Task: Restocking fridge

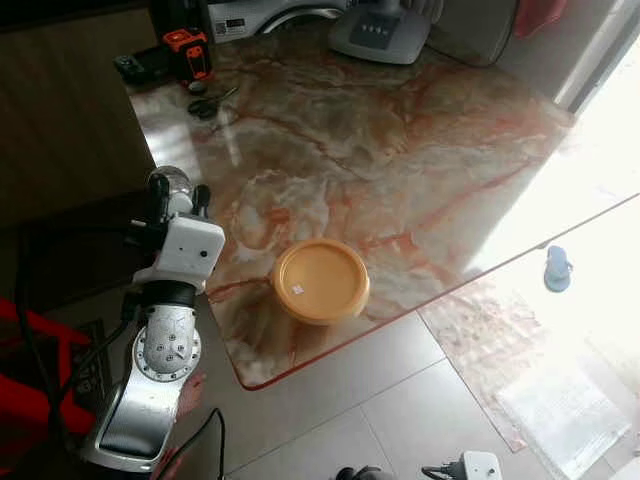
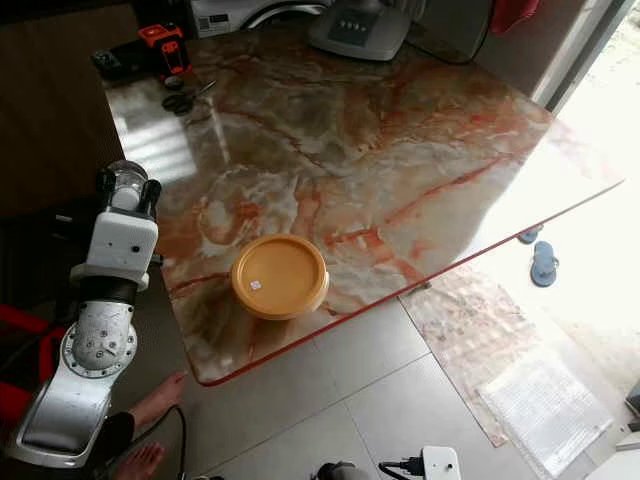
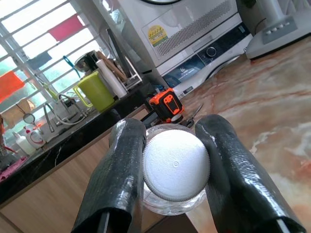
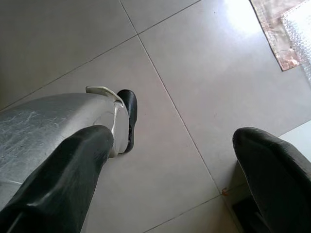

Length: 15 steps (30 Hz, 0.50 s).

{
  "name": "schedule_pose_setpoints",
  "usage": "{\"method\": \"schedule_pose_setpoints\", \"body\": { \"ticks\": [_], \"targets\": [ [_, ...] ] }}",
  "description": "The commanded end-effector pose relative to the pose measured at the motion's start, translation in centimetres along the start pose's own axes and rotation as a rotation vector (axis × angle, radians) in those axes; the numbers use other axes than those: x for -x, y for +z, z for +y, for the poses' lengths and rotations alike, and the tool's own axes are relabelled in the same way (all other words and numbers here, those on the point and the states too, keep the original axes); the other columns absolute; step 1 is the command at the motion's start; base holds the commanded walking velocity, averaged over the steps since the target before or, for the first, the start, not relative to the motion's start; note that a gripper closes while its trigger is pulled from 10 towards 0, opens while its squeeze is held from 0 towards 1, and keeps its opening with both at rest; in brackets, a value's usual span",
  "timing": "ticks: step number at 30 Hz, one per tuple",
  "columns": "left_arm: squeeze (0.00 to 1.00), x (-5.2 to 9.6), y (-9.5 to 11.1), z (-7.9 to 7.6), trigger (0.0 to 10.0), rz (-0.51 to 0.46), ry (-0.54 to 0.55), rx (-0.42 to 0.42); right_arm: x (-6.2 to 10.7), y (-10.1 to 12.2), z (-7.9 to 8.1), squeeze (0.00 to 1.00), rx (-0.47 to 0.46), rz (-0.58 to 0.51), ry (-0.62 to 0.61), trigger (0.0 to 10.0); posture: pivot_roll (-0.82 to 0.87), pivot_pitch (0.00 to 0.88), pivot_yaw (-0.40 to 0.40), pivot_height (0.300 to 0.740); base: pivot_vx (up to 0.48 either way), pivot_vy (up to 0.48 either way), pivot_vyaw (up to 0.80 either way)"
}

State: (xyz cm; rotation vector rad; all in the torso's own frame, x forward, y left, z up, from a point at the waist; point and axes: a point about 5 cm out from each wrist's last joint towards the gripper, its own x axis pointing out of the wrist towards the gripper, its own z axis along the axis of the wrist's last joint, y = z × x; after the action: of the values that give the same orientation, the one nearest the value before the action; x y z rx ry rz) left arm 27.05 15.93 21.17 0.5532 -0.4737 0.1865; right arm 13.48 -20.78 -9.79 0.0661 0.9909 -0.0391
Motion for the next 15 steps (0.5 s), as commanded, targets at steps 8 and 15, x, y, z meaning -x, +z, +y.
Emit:
{"method": "schedule_pose_setpoints", "body": {
  "ticks": [8, 15],
  "targets": [
    [0.00, -0.12, 0.50, 0.10, 10.0, -0.035, 0.008, 0.000, 0.25, -1.14, 0.08, 0.00, -0.023, 0.033, -0.001, 10.0, -0.05, 0.183, -0.061, 0.740, -0.266, 0.000, 0.00],
    [0.00, -0.06, 0.44, 0.00, 10.0, -0.033, 0.004, 0.002, 0.26, -1.17, 0.06, 0.00, -0.020, 0.035, -0.001, 10.0, -0.05, 0.173, -0.063, 0.740, -0.273, 0.000, 0.00]
  ]
}}
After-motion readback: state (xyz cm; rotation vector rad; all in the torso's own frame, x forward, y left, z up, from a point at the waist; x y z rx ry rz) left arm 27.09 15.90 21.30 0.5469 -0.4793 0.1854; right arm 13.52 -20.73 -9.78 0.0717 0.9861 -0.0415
